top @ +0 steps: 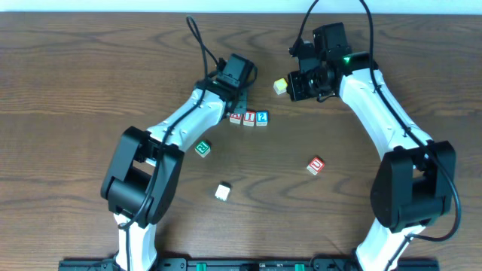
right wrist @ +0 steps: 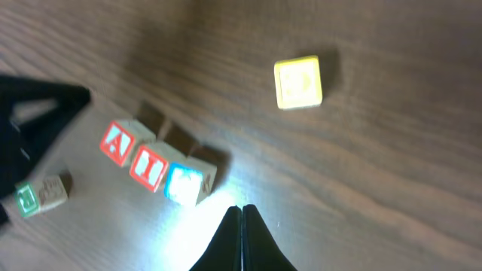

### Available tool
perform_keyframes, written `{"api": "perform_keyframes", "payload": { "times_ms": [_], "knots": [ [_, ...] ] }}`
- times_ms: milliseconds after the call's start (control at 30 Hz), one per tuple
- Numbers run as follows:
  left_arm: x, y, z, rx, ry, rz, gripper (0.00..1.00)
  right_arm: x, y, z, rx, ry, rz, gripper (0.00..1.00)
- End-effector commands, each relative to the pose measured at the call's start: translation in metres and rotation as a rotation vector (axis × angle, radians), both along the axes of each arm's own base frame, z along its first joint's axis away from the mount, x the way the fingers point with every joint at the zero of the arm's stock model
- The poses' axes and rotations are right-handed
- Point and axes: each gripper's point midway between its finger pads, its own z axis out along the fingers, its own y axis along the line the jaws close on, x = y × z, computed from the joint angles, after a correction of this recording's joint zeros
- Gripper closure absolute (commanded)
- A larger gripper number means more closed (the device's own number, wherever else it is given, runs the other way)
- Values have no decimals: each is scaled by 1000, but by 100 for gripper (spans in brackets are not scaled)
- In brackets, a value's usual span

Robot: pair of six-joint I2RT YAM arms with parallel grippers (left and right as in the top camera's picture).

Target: Spell out Ai2

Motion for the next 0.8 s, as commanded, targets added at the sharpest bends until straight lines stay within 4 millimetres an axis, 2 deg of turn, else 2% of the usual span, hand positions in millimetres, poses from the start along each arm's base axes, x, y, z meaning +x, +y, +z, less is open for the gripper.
{"api": "perform_keyframes", "payload": {
  "times_ms": [0,167,233,300,467,600,767],
  "knots": [
    [7,19,-3,-15,36,46,94,-6,2,3,4,12,14,99],
    [4,36,-11,-103,116,64,94,-26,19,-15,40,72,71,99],
    [5,38,-11,-148,135,41,94,-37,30,-26,99,112,99,99],
    [5,39,-13,-186,153,34,95,-42,33,-35,124,131,99,99],
    [-2,28,-26,-270,220,-6,94,-51,38,-42,223,173,96,99],
    [-6,25,-40,-274,255,-9,94,-54,36,-50,223,177,90,99],
    [-1,16,-43,-321,240,-34,94,-52,33,-54,222,164,83,99]
  ]
}}
